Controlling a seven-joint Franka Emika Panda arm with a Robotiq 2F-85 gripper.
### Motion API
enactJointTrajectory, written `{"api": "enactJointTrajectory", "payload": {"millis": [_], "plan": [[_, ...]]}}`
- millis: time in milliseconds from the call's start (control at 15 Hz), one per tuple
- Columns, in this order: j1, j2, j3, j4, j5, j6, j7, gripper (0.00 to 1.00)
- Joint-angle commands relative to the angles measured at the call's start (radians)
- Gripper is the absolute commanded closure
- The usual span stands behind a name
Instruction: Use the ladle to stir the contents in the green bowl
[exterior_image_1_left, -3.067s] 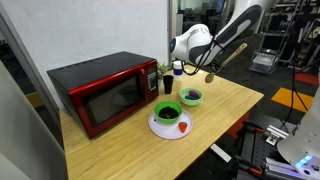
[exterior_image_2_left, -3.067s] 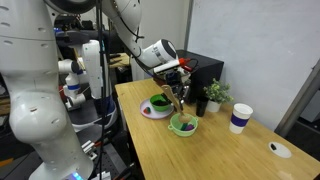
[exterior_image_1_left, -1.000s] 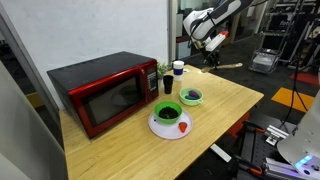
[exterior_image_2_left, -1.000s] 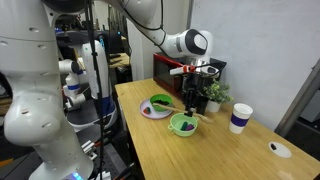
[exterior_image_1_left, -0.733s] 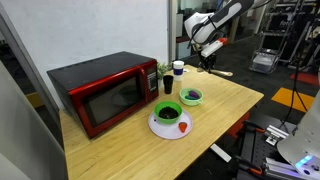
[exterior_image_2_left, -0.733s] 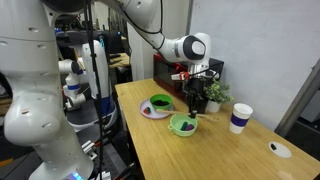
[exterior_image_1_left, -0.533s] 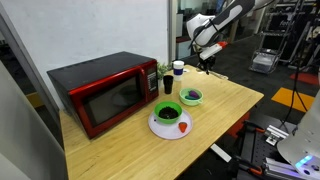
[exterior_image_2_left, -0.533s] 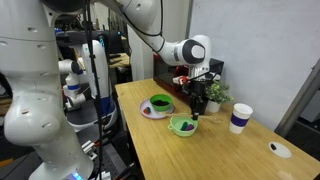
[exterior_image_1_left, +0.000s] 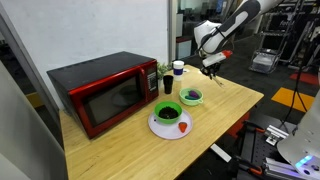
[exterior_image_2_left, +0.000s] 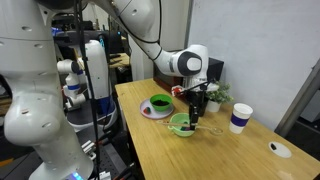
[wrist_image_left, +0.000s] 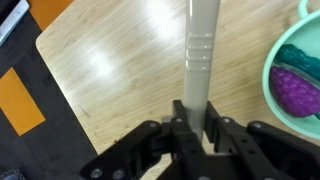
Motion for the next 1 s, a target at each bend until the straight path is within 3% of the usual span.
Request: {"api": "enactJointTrajectory", "payload": {"millis": [0, 933], "plan": [[-0.004, -0.06, -0.016, -0.104, -0.02, 0.071, 0.054, 0.94], [-0.014, -0.009, -0.034, -0.309, 0.076, 0.42, 0.043, 0.94]]}}
